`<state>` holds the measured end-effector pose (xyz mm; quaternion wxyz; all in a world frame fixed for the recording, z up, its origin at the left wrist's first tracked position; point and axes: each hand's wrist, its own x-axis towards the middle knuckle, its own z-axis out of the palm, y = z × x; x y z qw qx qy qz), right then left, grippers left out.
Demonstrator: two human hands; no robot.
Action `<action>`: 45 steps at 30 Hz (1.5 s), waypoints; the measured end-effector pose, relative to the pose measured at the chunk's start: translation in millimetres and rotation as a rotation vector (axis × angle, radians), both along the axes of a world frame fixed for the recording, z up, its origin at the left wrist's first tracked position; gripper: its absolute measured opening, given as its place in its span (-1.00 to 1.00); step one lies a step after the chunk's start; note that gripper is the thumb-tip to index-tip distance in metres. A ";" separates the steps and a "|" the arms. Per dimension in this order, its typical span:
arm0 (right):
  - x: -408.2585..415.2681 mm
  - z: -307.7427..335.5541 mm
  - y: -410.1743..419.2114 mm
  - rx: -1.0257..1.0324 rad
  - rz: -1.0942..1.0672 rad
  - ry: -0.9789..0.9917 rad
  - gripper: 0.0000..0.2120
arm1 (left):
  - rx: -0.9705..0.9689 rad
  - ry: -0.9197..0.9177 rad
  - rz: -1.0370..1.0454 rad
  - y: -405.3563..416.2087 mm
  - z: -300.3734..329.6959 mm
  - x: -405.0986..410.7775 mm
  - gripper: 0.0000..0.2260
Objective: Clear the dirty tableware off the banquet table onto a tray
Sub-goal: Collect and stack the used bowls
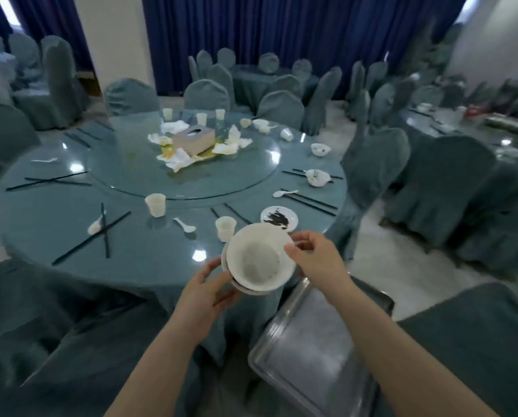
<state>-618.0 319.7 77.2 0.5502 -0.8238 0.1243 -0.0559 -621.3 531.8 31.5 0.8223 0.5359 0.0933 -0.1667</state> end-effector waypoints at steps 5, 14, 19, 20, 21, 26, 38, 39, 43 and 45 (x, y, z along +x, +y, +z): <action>-59.7 -0.5 -89.3 0.151 -0.122 0.164 -0.79 | 0.014 -0.019 -0.213 -101.5 3.9 -17.9 -0.85; -161.1 -7.0 -247.0 0.195 -0.324 0.121 -0.88 | 0.042 -0.009 -0.483 -265.0 8.2 -76.0 -0.76; -197.4 -17.1 -312.5 0.295 -0.375 0.148 -0.95 | 0.052 0.009 -0.533 -332.1 2.9 -106.2 -0.69; -202.9 -18.5 -323.6 0.321 -0.384 0.152 -0.92 | 0.055 0.016 -0.528 -344.0 1.8 -109.8 -0.70; -207.4 -19.7 -334.2 0.350 -0.404 0.153 -0.89 | 0.061 0.019 -0.527 -354.2 0.8 -112.4 -0.70; -227.2 -25.5 -380.8 0.328 -0.559 0.089 -0.82 | 0.064 0.035 -0.535 -392.5 -3.4 -111.2 -0.80; -292.0 -38.3 -501.0 0.295 -0.804 0.065 -0.88 | -0.051 0.031 -0.670 -526.1 -1.9 -84.1 -0.71; -292.3 -40.1 -516.8 0.299 -0.811 0.062 -0.88 | -0.061 0.027 -0.673 -543.5 -0.6 -83.6 -0.70; -286.0 -50.0 -592.1 0.322 -0.801 0.068 -0.87 | -0.095 0.027 -0.652 -633.0 5.6 -82.0 -0.73; -281.8 -52.3 -636.3 0.310 -0.777 0.063 -0.87 | -0.108 0.039 -0.617 -681.5 8.8 -80.2 -0.73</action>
